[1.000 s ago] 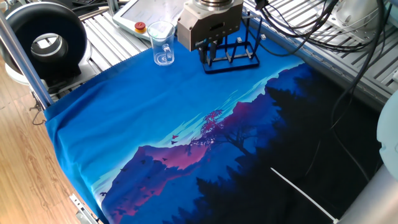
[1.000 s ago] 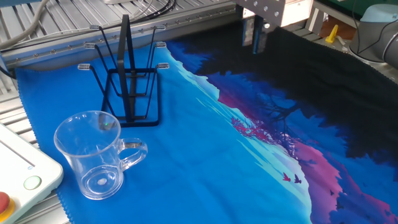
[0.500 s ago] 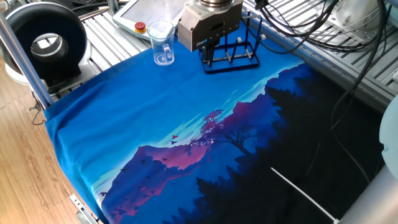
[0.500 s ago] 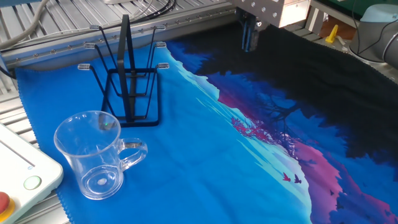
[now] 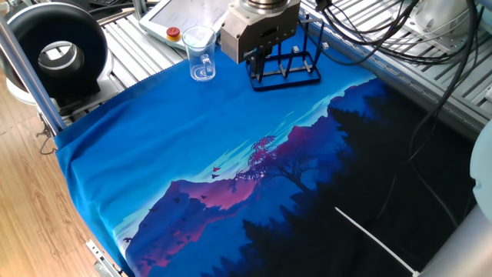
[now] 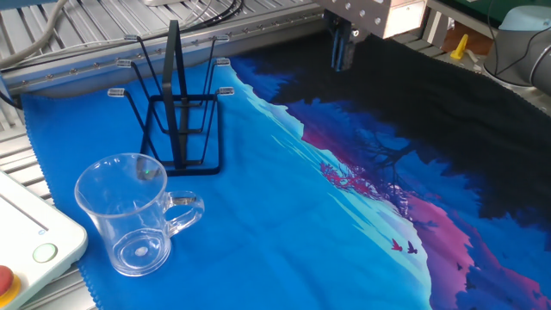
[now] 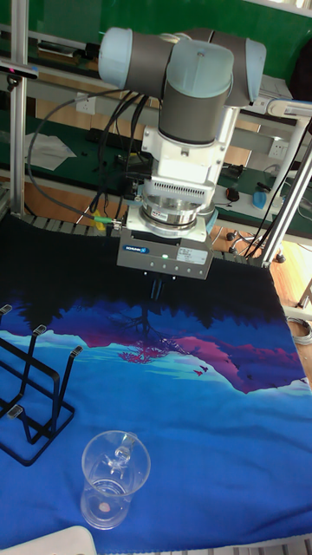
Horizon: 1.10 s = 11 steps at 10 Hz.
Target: Put the cup on the cup rack
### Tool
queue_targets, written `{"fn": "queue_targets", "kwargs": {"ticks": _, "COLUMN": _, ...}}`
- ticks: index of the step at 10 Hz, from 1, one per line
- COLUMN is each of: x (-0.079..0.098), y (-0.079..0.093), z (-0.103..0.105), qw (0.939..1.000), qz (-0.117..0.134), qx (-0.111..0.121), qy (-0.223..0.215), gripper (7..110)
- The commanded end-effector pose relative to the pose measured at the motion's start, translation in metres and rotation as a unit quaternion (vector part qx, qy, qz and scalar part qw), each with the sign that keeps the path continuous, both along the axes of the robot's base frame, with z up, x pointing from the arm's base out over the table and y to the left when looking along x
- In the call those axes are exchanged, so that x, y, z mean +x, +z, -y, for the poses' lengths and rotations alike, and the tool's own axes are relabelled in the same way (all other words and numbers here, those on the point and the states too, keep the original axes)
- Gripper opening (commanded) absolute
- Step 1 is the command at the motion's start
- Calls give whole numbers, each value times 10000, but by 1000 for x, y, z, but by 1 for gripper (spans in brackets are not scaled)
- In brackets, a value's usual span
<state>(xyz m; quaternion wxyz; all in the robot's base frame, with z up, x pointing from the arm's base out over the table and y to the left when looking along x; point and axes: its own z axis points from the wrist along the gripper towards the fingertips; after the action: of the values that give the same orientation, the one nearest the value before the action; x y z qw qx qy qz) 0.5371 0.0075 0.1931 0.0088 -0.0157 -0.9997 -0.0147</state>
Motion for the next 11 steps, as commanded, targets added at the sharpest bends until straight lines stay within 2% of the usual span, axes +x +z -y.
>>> {"fn": "queue_targets", "kwargs": {"ticks": 1, "x": 11, "y": 2, "z": -3, "qw": 9997, "qz": 221, "qx": 71, "qy": -75, "gripper": 7}}
{"fn": "queue_targets", "kwargs": {"ticks": 5, "x": 21, "y": 3, "z": -9, "qw": 9990, "qz": 411, "qx": 157, "qy": -107, "gripper": 7}}
{"fn": "queue_targets", "kwargs": {"ticks": 6, "x": 26, "y": 3, "z": -6, "qw": 9986, "qz": 503, "qx": 90, "qy": -130, "gripper": 7}}
{"fn": "queue_targets", "kwargs": {"ticks": 7, "x": 35, "y": 4, "z": -2, "qw": 9975, "qz": 688, "qx": 38, "qy": -131, "gripper": 7}}
{"fn": "queue_targets", "kwargs": {"ticks": 8, "x": 52, "y": 7, "z": -4, "qw": 9946, "qz": 1032, "qx": 107, "qy": -101, "gripper": 7}}
{"fn": "queue_targets", "kwargs": {"ticks": 9, "x": 60, "y": 10, "z": -3, "qw": 9927, "qz": 1189, "qx": 130, "qy": -176, "gripper": 7}}
{"fn": "queue_targets", "kwargs": {"ticks": 10, "x": 65, "y": 9, "z": 5, "qw": 9914, "qz": 1307, "qx": -11, "qy": -108, "gripper": 7}}
{"fn": "queue_targets", "kwargs": {"ticks": 11, "x": 83, "y": 14, "z": -2, "qw": 9856, "qz": 1675, "qx": 87, "qy": -205, "gripper": 7}}
